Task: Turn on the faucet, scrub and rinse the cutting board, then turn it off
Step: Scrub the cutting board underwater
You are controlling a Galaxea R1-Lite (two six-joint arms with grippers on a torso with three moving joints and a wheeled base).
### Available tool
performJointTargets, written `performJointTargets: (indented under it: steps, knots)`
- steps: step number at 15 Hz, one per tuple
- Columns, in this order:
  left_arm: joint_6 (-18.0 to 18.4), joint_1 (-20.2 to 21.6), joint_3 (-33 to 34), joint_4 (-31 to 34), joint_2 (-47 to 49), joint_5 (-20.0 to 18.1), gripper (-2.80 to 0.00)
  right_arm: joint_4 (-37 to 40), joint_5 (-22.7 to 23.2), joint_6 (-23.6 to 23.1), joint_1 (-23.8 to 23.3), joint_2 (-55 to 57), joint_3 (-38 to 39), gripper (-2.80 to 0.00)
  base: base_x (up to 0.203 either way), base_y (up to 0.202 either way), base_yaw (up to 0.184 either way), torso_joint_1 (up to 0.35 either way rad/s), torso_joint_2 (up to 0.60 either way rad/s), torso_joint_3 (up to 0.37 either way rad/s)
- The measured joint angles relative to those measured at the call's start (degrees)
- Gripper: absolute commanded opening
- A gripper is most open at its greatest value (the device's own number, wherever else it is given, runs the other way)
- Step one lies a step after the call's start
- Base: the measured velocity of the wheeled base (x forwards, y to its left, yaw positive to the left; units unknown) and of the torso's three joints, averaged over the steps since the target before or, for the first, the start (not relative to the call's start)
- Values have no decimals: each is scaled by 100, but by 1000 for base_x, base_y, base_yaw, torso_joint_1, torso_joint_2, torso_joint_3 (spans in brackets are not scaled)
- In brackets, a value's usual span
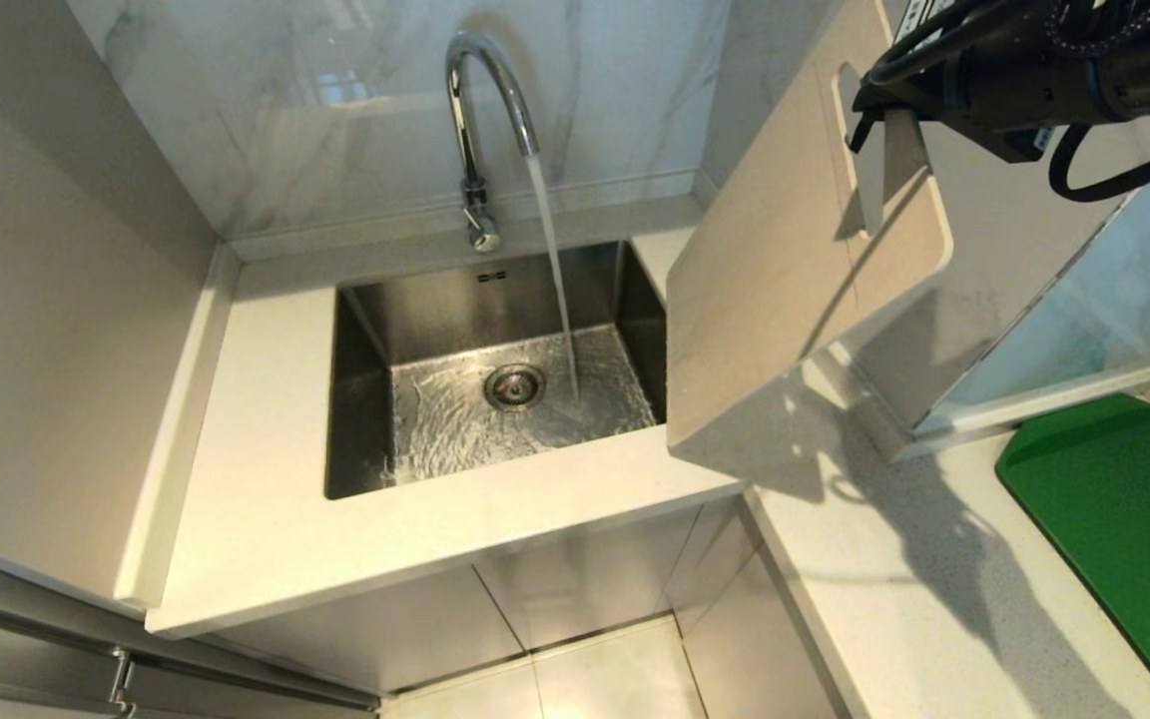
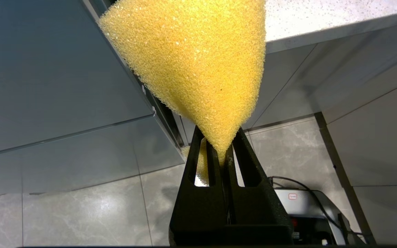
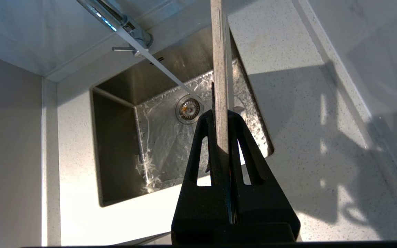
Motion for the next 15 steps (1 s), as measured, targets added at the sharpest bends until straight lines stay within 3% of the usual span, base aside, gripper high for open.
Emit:
performJointTargets:
  steps: [7, 15]
  knots:
    - [-40, 0, 0, 0, 0, 3, -280, 76, 5, 16, 1, -10, 4, -280, 12, 0, 1, -1, 1, 0]
    - [-37, 0, 2, -2, 0, 1, -280, 195, 6, 23, 1, -127, 1, -280, 194, 0, -3, 5, 3, 4]
